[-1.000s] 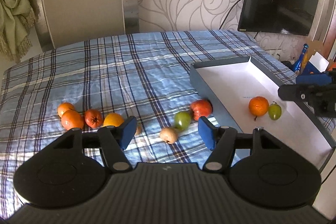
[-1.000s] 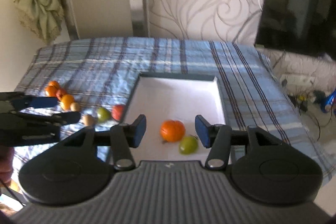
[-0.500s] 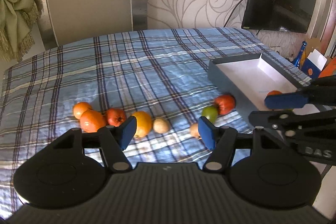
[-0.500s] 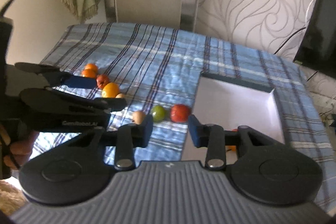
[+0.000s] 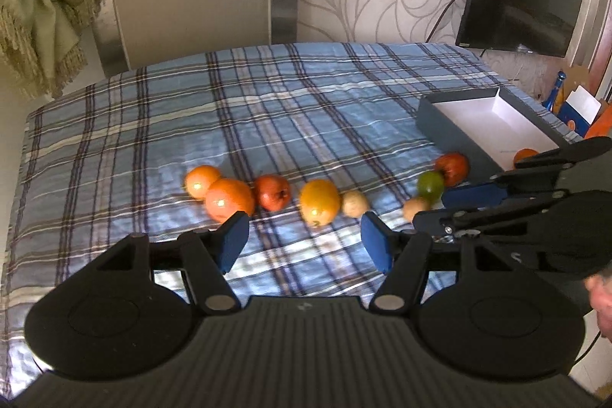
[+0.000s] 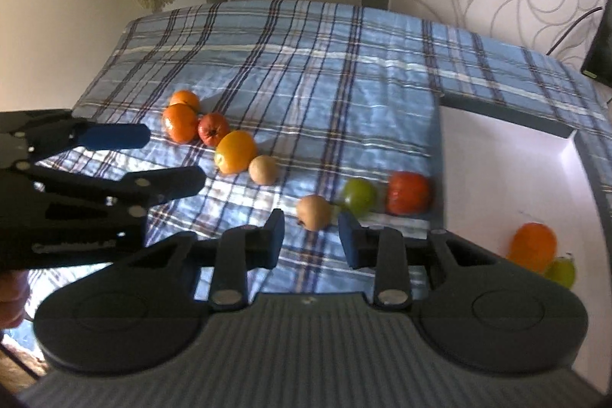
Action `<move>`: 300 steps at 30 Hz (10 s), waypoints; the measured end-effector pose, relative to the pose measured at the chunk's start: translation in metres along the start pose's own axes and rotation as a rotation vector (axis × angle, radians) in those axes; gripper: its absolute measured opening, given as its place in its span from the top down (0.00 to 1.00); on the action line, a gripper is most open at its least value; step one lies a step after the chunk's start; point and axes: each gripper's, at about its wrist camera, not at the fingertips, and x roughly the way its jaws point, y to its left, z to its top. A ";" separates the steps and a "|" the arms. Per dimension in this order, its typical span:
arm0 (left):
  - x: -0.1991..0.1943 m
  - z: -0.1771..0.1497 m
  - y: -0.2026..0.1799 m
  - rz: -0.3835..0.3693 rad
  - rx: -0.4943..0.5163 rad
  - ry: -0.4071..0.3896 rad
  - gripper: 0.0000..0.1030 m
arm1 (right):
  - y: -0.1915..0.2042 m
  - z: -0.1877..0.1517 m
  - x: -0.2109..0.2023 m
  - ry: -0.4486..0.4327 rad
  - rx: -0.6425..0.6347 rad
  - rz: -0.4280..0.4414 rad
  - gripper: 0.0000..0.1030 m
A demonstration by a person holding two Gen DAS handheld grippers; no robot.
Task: Organize fruits
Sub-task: 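Grasp the yellow orange with the left tool while the right tool grasps a brown kiwi, then carry the yellow orange into the tray and open the left tool while the right tool carries the kiwi, then lower the brown kiwi into the white tray and open the right tool, then grasp a green fruit with the left tool while the right tool reaches toward a red tomato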
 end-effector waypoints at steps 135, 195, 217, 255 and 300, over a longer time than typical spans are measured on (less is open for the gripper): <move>0.017 0.041 -0.207 -0.127 0.122 -0.057 0.65 | -0.125 -0.078 -0.157 -0.190 0.119 -0.003 0.74; 0.028 0.034 -0.238 -0.206 0.175 -0.029 0.64 | -0.152 -0.097 -0.156 -0.146 0.188 -0.097 0.74; -0.009 0.009 -0.200 -0.092 0.100 -0.032 0.58 | -0.153 -0.083 -0.089 -0.029 0.095 -0.015 0.74; 0.021 0.017 -0.177 -0.132 0.057 0.009 0.57 | -0.139 -0.057 -0.119 -0.134 0.087 -0.127 0.63; 0.053 0.001 -0.040 -0.126 0.070 0.032 0.74 | -0.031 0.010 -0.019 -0.016 0.035 -0.067 0.64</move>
